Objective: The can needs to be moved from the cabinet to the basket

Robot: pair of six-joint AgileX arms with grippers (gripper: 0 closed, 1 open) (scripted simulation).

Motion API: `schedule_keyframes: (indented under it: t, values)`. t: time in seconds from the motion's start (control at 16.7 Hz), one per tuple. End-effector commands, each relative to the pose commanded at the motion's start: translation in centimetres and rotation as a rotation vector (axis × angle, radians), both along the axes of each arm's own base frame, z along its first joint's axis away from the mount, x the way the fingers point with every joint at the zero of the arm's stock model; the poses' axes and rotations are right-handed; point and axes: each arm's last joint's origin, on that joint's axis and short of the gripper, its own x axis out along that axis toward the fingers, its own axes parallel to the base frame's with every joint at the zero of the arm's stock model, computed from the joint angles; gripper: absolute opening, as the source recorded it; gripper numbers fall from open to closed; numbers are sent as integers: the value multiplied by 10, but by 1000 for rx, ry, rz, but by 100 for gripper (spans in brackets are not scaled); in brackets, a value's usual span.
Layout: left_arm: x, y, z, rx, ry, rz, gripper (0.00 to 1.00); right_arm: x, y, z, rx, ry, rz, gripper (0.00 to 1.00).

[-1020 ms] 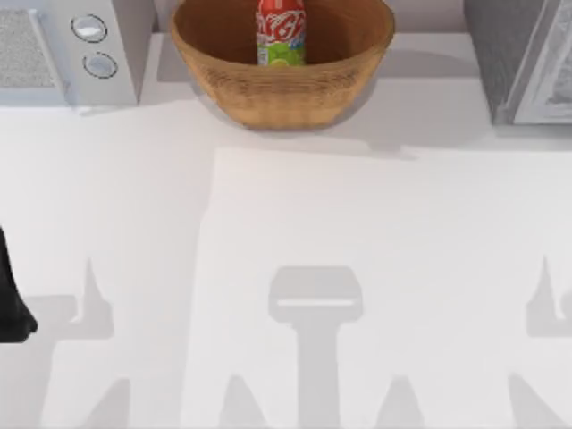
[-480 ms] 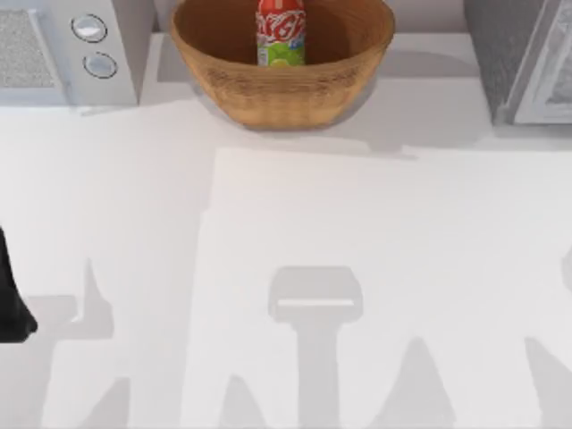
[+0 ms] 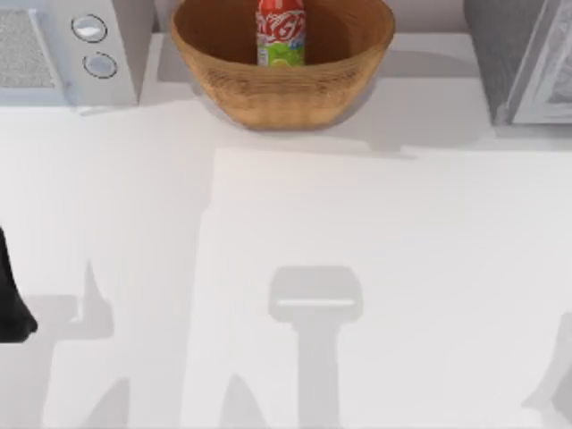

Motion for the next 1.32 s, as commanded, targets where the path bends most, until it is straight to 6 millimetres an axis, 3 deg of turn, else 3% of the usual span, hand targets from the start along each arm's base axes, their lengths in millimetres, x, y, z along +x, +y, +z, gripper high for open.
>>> schedule_keyframes:
  t: [0.3, 0.78, 1.02, 1.32]
  values:
    - [0, 0, 0, 0, 0, 0, 100, -11, -36, -19, 3, 4, -2, 100]
    - [0, 0, 0, 0, 0, 0, 100, -8, -42, -14, 4, 5, -1, 100]
    - [0, 0, 0, 0, 0, 0, 100, 6, -71, 19, 2, 4, -2, 100]
    - [0, 0, 0, 0, 0, 0, 100, 23, -106, 105, 16, 12, 2, 100]
